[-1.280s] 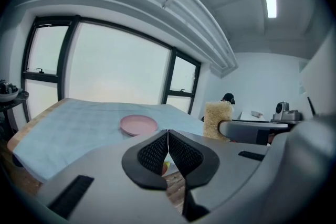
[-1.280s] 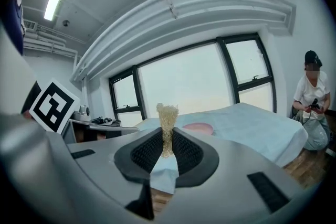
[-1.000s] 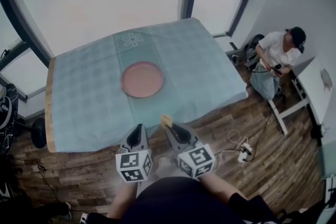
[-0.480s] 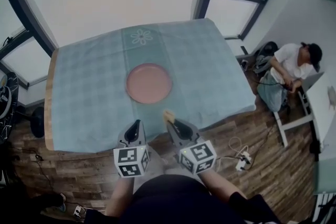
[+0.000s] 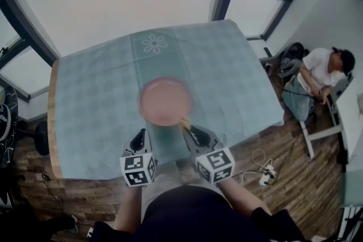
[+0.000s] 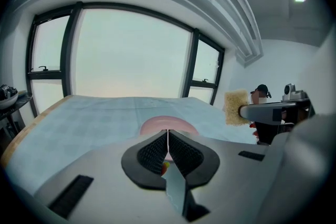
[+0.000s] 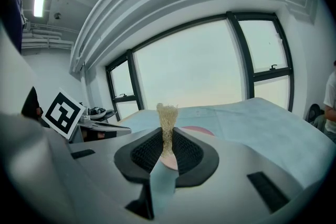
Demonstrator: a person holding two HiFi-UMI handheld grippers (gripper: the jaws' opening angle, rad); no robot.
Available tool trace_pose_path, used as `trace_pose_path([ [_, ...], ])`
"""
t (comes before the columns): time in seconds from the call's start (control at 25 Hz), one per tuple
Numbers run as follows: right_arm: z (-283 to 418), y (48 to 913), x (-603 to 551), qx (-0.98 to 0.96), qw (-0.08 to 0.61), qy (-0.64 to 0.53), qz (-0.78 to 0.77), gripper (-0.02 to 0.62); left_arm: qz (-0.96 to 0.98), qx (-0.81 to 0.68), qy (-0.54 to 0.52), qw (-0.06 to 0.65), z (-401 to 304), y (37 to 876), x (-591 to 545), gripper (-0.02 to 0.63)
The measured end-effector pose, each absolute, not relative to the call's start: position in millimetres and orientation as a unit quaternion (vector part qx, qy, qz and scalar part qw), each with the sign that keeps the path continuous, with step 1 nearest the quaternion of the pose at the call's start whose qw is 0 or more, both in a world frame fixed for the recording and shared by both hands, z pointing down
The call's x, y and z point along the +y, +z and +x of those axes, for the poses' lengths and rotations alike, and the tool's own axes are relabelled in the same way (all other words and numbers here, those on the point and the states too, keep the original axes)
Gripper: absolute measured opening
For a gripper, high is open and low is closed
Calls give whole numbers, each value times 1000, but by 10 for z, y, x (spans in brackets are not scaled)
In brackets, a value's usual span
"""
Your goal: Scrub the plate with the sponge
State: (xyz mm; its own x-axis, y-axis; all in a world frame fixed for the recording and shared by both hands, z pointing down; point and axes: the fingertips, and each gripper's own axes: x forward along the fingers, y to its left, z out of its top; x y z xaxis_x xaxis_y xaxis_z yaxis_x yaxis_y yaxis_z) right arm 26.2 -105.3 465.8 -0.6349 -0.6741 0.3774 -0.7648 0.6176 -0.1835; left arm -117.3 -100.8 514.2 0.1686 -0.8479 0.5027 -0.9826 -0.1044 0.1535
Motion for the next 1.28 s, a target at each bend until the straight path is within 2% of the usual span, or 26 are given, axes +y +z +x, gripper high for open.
trace_pose_path([
  [0.24, 97, 4886, -1565, -880, 169, 172, 409, 57, 721, -621, 164, 263, -1440, 5489, -1538, 17],
  [0.52, -129, 5150, -2115, -873, 195, 182, 408, 57, 708, -595, 183, 332, -1630, 6012, -2017, 23],
  [0.64, -187, 5289, -2316, -868, 211, 188, 409, 57, 702, -577, 186, 374, -1654, 6255, -2137, 88],
  [0.72, -225, 5389, -2426, -864, 224, 190, 409, 57, 697, -567, 190, 396, -1667, 6399, -2193, 109],
  [1.16, -406, 6023, -2974, -842, 342, 151, 388, 57, 673, -551, 202, 449, -1702, 6789, -2376, 106],
  [1.28, -439, 6170, -3130, -831, 390, 114, 380, 57, 673, -547, 201, 455, -1665, 6808, -2391, 70],
])
